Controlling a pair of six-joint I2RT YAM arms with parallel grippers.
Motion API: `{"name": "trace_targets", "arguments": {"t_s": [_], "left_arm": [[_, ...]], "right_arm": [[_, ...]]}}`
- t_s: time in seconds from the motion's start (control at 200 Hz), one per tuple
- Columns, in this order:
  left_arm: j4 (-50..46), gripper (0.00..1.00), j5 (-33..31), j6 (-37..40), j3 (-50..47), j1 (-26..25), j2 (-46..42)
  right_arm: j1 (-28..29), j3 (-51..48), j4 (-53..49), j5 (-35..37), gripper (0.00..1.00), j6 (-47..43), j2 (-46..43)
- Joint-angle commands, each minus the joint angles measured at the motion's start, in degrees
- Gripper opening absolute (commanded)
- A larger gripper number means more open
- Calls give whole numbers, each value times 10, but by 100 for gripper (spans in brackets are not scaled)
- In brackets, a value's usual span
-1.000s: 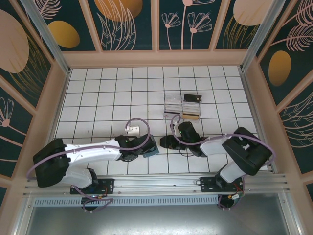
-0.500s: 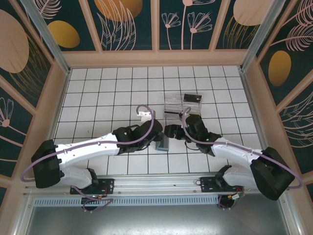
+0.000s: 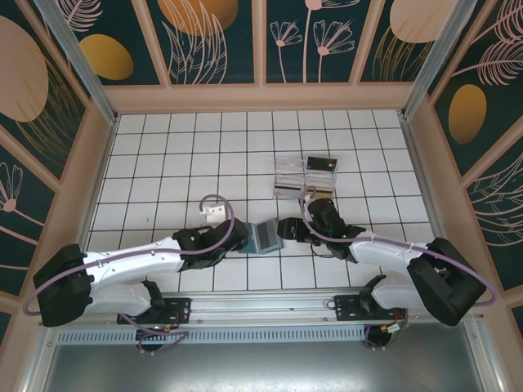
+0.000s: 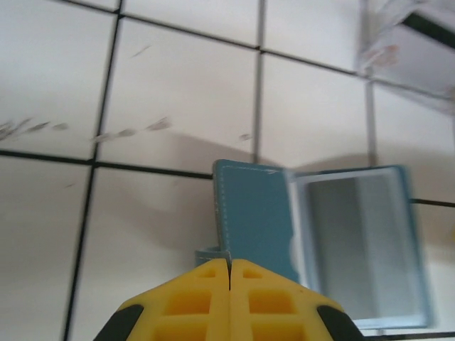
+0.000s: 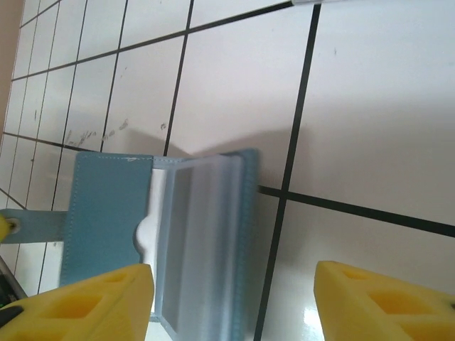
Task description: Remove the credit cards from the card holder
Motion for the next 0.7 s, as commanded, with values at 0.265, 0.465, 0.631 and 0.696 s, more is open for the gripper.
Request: {"name": "trace_targets", "arguments": {"t_s": [0.265,0.465,0.631,0.696], "left_arm": [[59,0,10,9,-55,22,29],[64,0,9,13,-55,22,39],[68,0,11,11,-63,23,38],[69,0,11,12,-64,23,41]], "right_arm": [[31,13,31,-22,50,9,28],[39,24,25,-18,37,3,47],[39,27,41,-35,17,4,56],[39,28,48,-45,8,5,54]]}}
